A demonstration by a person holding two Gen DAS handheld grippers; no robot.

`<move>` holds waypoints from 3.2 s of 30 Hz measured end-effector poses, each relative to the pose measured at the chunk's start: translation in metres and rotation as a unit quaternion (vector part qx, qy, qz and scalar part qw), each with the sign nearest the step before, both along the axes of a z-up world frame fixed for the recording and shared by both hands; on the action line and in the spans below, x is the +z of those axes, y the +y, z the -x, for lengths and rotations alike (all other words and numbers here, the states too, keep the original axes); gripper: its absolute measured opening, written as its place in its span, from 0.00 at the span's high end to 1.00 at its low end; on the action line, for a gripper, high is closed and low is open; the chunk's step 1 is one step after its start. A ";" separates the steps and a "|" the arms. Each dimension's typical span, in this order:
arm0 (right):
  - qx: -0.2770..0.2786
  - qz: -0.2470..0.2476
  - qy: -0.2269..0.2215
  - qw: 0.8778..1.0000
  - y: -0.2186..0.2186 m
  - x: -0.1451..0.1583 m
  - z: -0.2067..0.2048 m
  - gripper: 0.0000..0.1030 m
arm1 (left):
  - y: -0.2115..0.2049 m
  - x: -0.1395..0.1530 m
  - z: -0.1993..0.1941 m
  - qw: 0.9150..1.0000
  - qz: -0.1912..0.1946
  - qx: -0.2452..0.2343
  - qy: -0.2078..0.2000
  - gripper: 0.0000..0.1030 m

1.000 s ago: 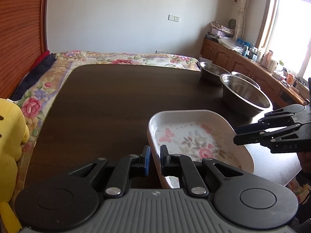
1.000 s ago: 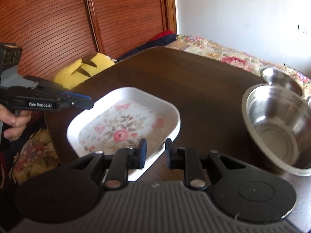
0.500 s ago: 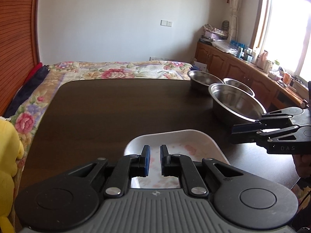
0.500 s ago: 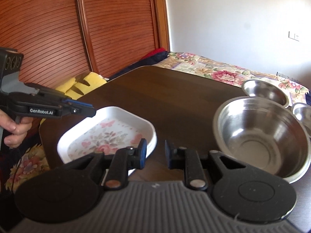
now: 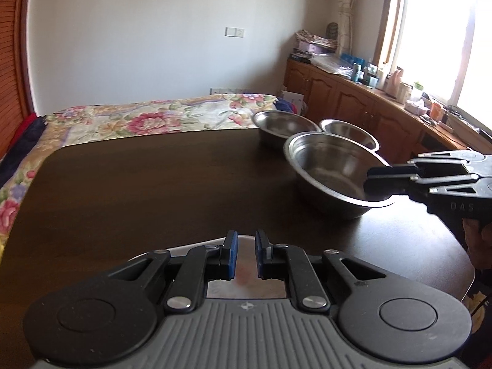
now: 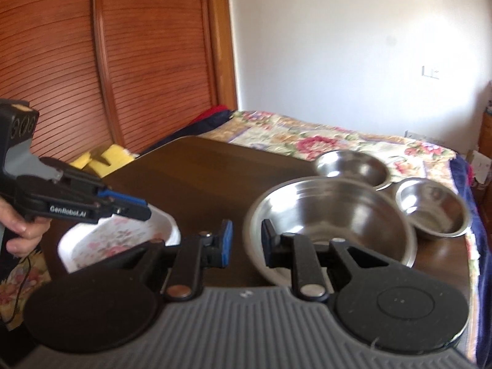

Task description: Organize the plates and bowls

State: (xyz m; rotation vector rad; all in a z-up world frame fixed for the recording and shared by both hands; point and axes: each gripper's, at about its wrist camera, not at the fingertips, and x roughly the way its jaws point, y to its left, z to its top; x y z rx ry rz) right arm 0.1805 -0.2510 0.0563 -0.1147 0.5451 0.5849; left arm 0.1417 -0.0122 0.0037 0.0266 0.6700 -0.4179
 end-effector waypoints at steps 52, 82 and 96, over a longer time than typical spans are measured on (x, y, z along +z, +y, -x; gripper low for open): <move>-0.141 -0.073 0.006 0.987 -0.088 -0.062 -0.072 0.64 | -0.095 -0.019 -0.084 1.000 0.022 0.016 0.014 0.78; -0.131 -0.067 0.002 0.989 -0.079 -0.048 -0.058 0.73 | -0.085 -0.007 -0.061 0.999 0.033 0.007 0.005 0.80; -0.137 -0.066 0.003 0.988 -0.067 -0.046 -0.027 0.73 | -0.065 -0.006 -0.030 0.999 0.044 -0.014 0.008 0.79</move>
